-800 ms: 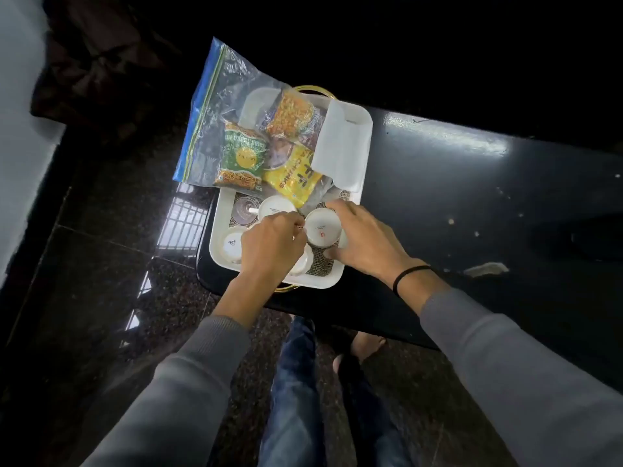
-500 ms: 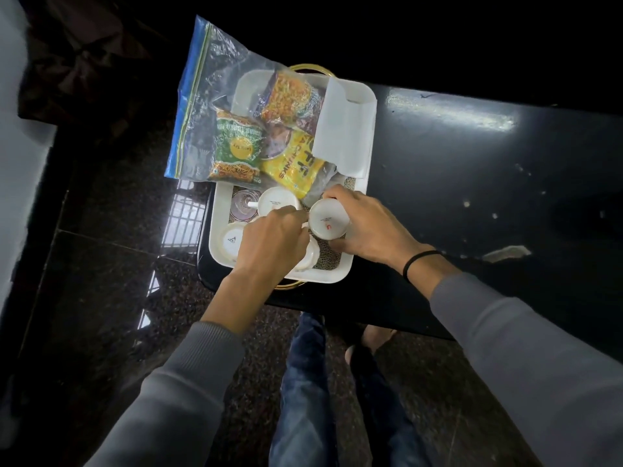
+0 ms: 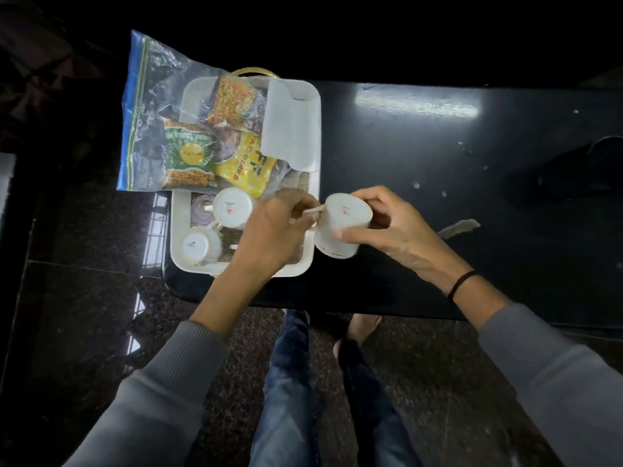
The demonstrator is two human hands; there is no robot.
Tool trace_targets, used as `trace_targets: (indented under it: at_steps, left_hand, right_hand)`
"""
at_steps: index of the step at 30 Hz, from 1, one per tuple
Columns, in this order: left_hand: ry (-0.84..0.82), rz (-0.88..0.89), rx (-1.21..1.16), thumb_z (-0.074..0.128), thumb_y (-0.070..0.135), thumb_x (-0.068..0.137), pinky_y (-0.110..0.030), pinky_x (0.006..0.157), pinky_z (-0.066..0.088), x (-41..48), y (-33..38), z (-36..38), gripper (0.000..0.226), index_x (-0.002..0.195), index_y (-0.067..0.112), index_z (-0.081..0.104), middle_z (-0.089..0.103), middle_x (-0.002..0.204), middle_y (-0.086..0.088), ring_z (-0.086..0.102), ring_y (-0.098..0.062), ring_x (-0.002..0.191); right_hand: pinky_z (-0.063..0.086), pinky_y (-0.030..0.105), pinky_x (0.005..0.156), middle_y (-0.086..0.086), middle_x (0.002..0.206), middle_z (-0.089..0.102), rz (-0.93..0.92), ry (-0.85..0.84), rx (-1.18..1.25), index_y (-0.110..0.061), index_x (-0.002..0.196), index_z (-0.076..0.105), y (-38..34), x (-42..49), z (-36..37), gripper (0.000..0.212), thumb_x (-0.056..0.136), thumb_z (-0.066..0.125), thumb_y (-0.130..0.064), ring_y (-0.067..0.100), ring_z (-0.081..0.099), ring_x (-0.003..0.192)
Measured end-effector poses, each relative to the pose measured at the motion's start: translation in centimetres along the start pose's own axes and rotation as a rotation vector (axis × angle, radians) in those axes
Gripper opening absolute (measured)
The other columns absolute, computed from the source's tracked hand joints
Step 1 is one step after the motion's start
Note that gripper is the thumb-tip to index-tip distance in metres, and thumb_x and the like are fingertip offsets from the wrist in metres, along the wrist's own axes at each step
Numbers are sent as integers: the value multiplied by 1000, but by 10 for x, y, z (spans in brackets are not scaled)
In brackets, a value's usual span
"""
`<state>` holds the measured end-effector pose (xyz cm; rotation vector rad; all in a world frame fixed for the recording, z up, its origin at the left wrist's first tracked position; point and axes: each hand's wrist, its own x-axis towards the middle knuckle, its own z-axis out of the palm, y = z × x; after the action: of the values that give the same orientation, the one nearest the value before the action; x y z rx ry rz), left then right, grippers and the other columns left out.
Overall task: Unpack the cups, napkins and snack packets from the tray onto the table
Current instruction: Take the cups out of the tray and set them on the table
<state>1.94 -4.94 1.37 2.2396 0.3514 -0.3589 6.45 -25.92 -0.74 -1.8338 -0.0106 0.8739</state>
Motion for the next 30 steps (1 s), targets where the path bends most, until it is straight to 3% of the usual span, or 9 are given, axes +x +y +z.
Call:
trace_targets:
  at_steps: [3, 8, 11, 15, 17, 19, 22, 27, 30]
  left_hand:
    - [-109, -90, -187, 73, 15, 92, -15, 67, 55, -1, 8, 32, 8, 99, 16, 76, 76, 83, 1, 70, -5, 71]
    - [-211, -376, -665, 74, 4, 89, -23, 65, 61, -13, 13, 88, 11, 99, 5, 77, 76, 81, -7, 74, -10, 72]
    - [-225, -514, -794, 74, 1, 88, -22, 65, 61, -18, 13, 111, 8, 94, 3, 78, 78, 80, -4, 75, -10, 75]
    - [-253, -640, -843, 75, -3, 85, -23, 68, 61, -21, 8, 126, 10, 82, 5, 81, 78, 86, -12, 75, -17, 82]
    - [-267, -681, -842, 75, -5, 84, -21, 66, 61, -22, 7, 130, 8, 83, 1, 80, 77, 85, -15, 74, -18, 80]
    - [-267, -713, -845, 73, -8, 85, -20, 62, 61, -21, 6, 133, 6, 84, -4, 77, 75, 83, -17, 74, -17, 73]
    - [-261, -749, -837, 71, -9, 86, -20, 61, 62, -20, 5, 138, 7, 82, -6, 75, 74, 80, -17, 74, -15, 64]
    - [-231, -771, -836, 73, -7, 85, -23, 65, 63, -14, 3, 143, 3, 86, -10, 74, 73, 82, -22, 75, -19, 67]
    - [-222, -781, -832, 75, -4, 85, -24, 66, 64, -12, 1, 144, 8, 88, -12, 73, 71, 84, -25, 75, -25, 73]
  right_hand:
    - [57, 35, 94, -5, 115, 74, 185, 105, 181, -27, 117, 65, 26, -20, -14, 64, 64, 86, -56, 11, 71, 107]
    - [61, 44, 94, 14, 111, 78, 442, 143, 400, -4, 113, 73, 58, -43, -30, 58, 81, 79, -51, 29, 74, 108]
    - [59, 46, 95, 20, 113, 77, 573, 127, 454, -5, 111, 77, 69, -52, -35, 50, 85, 76, -48, 34, 71, 112]
    - [61, 36, 72, 21, 127, 70, 688, 117, 498, -15, 127, 68, 80, -54, -34, 55, 84, 75, -49, 30, 71, 105]
    - [60, 34, 64, 19, 131, 65, 715, 115, 516, -17, 145, 52, 86, -52, -32, 75, 82, 76, -50, 27, 70, 102]
    - [63, 37, 69, 15, 132, 63, 725, 116, 514, -20, 152, 42, 92, -51, -29, 86, 80, 77, -52, 26, 70, 104]
    - [64, 41, 78, 15, 129, 66, 736, 129, 499, -22, 143, 53, 99, -48, -27, 76, 79, 76, -55, 25, 70, 103]
    - [65, 41, 72, 13, 126, 64, 771, 160, 499, -20, 156, 35, 103, -40, -27, 102, 72, 78, -60, 28, 71, 103]
    - [62, 31, 60, 13, 125, 65, 781, 167, 461, -17, 153, 39, 100, -38, -29, 99, 75, 75, -66, 27, 73, 96]
